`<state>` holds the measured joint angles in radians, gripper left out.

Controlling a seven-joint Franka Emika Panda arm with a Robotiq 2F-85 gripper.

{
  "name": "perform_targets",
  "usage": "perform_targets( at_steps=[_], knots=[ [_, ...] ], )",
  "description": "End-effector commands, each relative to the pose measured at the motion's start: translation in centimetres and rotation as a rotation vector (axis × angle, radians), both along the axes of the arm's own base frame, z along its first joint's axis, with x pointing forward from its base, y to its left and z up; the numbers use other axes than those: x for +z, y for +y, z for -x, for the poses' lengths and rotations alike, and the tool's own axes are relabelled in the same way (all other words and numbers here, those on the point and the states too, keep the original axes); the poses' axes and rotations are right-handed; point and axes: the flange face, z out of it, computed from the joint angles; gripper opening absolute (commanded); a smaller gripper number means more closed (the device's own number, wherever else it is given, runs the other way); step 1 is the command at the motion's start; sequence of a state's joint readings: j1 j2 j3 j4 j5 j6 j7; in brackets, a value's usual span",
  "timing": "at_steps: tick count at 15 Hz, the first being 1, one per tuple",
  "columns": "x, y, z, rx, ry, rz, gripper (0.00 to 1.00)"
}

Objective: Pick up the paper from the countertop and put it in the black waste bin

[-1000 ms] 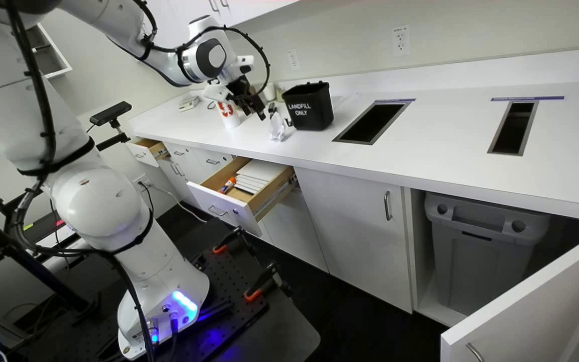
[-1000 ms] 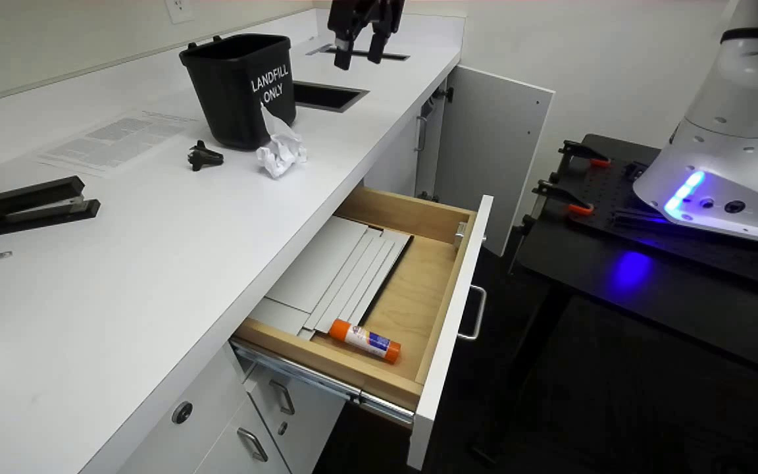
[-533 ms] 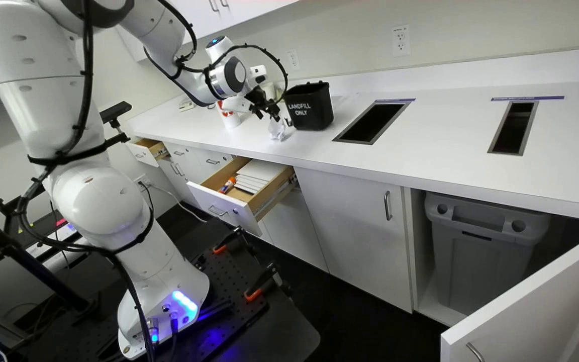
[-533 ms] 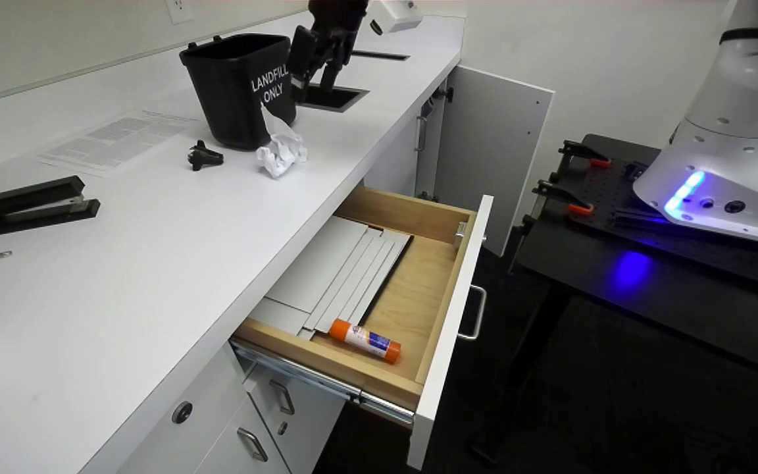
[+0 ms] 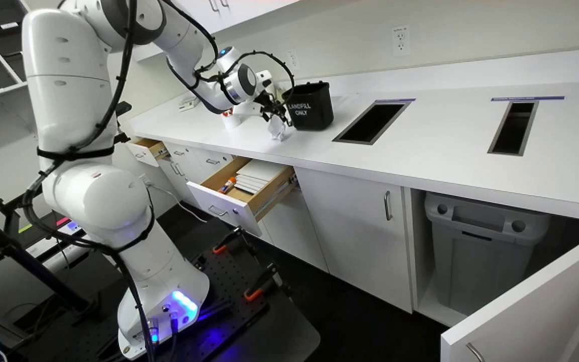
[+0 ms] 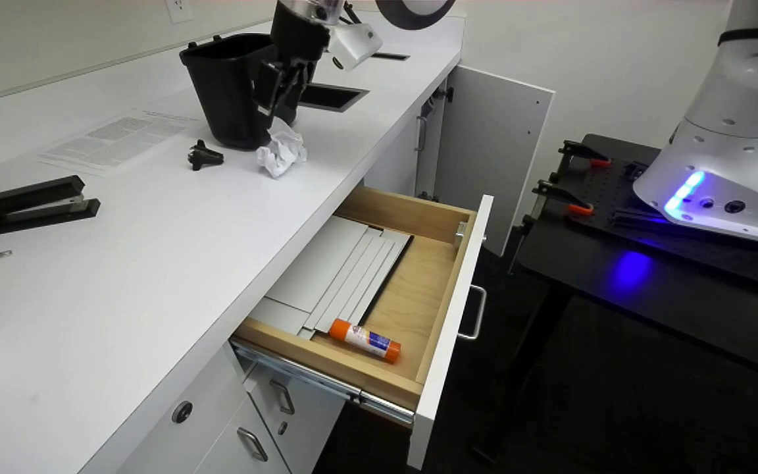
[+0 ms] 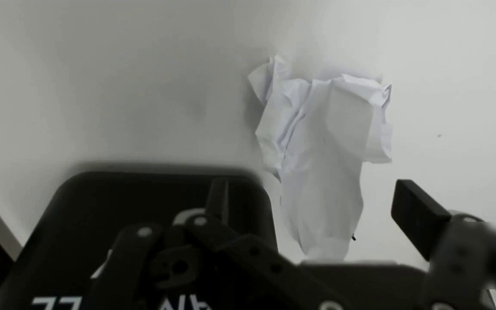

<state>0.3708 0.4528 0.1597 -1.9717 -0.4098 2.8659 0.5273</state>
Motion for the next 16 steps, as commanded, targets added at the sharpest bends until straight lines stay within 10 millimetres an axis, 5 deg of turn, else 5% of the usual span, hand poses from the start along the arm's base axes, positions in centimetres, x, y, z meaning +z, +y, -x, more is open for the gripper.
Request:
perform_targets(
  at_steps=[1, 9, 16],
  knots=[
    [-1.3, 1.8, -1.6, 0.004, -0.018, 0.037, 0.66],
    [-1.4, 3.6, -1.3, -0.027, -0.011, 0.02, 0.04],
    [3.0, 3.6, -0.1, -0.102, -0.054, 0.037, 0.03]
  ],
)
